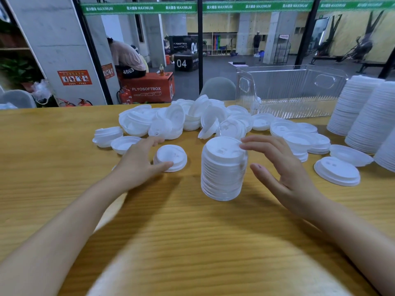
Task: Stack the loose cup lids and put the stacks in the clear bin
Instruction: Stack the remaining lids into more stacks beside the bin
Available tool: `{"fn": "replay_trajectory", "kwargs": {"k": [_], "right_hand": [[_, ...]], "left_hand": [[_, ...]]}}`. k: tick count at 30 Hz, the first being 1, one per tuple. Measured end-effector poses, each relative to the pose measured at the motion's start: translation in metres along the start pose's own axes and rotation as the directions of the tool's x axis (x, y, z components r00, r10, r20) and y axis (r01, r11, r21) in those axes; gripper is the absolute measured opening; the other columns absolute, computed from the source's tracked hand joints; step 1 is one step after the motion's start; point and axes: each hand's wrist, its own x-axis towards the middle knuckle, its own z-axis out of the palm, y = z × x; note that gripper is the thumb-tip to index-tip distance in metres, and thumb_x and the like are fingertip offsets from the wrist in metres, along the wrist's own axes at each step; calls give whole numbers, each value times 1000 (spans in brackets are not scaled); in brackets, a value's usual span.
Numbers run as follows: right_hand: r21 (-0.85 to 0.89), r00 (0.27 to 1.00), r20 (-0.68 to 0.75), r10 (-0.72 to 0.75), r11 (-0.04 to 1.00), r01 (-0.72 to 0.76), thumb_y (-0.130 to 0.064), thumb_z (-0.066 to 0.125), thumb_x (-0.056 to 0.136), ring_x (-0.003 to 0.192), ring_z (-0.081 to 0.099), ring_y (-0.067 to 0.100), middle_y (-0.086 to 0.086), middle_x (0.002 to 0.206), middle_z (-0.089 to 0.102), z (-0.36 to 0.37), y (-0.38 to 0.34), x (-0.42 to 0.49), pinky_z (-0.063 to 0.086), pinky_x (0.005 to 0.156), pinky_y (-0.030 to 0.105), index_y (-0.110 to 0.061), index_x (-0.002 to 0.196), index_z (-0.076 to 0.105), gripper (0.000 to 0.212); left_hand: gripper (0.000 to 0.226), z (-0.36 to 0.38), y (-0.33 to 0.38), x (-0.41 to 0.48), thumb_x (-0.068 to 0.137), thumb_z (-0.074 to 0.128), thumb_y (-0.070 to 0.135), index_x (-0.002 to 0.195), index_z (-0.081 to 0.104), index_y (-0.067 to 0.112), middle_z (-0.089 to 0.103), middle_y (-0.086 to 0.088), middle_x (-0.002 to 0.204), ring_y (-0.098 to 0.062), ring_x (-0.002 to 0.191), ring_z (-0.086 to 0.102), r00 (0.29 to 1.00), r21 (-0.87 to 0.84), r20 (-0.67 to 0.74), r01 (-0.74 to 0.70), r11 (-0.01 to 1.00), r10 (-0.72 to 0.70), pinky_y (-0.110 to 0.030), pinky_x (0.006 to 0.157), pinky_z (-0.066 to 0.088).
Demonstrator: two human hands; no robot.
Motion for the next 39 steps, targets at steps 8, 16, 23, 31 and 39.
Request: {"fn": "replay_trajectory", "kwargs": {"k": [8, 16, 23, 31, 39], "right_hand": [[-13, 1000, 4, 8, 1000, -8, -47, 39, 102, 126, 49, 17, -4, 133, 55, -1, 0, 0, 31, 107, 18, -23, 129, 55, 40], [-20, 1000, -1, -4, 1000, 4, -50, 39, 102, 126, 48, 14, -10, 132, 52, 0, 2, 0, 33, 106, 18, -23, 132, 53, 42], [-18, 1000, 2, 5, 1000, -5, -50, 39, 102, 126, 49, 16, -8, 132, 53, 0, 3, -1, 34, 106, 20, -22, 132, 53, 44], [-35, 1000, -13, -8, 999, 8, -52, 41, 101, 125, 49, 18, -5, 133, 54, -1, 2, 0, 33, 106, 19, -19, 132, 53, 46], [-45, 999, -52, -7, 999, 4, -52, 41, 100, 125, 47, 18, -6, 135, 51, 0, 3, 0, 31, 107, 19, -20, 137, 47, 49]], "left_hand": [[55, 9, -12, 3, 79, 77, 43, 129, 55, 31, 54, 13, 122, 4, 75, 47, 996, 156, -19, -79, 985, 83, -33, 83, 41], [42, 10, -10, 3, 80, 78, 34, 117, 61, 25, 55, 11, 122, -9, 110, 50, 989, 46, -80, -124, 991, 128, -30, 86, 45], [38, 11, -6, 3, 82, 76, 28, 117, 64, 20, 57, 8, 121, -9, 109, 51, 987, 25, -109, -112, 993, 115, -26, 79, 41], [54, -1, 24, -6, 72, 58, 61, 115, 63, 29, 59, 16, 120, -9, 115, 51, 936, -119, -325, -182, 976, 135, -24, 97, 40], [40, 16, 79, -26, 77, 67, 46, 115, 63, 35, 61, 20, 122, 3, 117, 52, 969, -383, -119, -245, 891, 216, -8, 95, 37]]}}
